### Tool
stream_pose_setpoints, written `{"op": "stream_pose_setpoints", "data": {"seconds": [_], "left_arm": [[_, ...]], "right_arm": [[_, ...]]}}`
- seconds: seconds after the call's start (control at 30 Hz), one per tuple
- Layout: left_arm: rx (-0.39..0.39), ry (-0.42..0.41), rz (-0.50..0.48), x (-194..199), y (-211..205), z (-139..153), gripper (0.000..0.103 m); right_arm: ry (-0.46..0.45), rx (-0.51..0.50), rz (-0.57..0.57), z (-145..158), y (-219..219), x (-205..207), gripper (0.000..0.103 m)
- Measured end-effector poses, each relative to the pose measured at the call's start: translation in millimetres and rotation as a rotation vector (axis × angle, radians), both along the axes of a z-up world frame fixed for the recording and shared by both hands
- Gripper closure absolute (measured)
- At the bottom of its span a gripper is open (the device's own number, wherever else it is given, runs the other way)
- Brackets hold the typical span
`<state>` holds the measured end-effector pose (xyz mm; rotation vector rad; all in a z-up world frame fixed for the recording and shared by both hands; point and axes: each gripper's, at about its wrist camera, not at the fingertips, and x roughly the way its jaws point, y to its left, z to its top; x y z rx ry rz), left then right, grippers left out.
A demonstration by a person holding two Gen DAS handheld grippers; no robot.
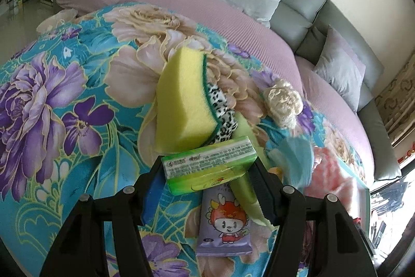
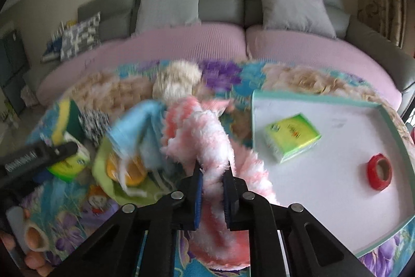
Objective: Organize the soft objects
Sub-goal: 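Lift the pink towel with the right tool while the left tool holds the soap bar, then place the soap bar in the tray with the left tool while the right tool carries the towel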
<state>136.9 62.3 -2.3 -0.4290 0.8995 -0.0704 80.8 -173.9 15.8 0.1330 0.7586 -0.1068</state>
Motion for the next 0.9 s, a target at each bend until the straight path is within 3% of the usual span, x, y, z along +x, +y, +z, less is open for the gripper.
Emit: {"op": "stream_pose_setpoints", "data": {"seconds": [0.13,0.5,0.7,0.9], "left_arm": [[0.014,-0.058,-0.003,-5.5,-1.8,13.2,0.038],[0.085,-0.193,-0.113,-19.2,-38.5,41.3,0.038],[0.121,-0.205,-0.229,-22.4,-76.7,42.1,0.038],[0.115,-0.198,-0.372,-28.0,-123.2,41.6,0.038]], "right_arm": [[-0.102,0.020,-0.028,23.2,-7.6,-12.6,0.089],[-0.218,0.058,-0.137,52.8,-43.1,-38.9,0.089],[-0.184,0.058,-0.289,44.8,-92.1,-44.5,0.089],[-0.133,-0.030,-0.451,36.2,-135.2,-54.2,0.089]]}}
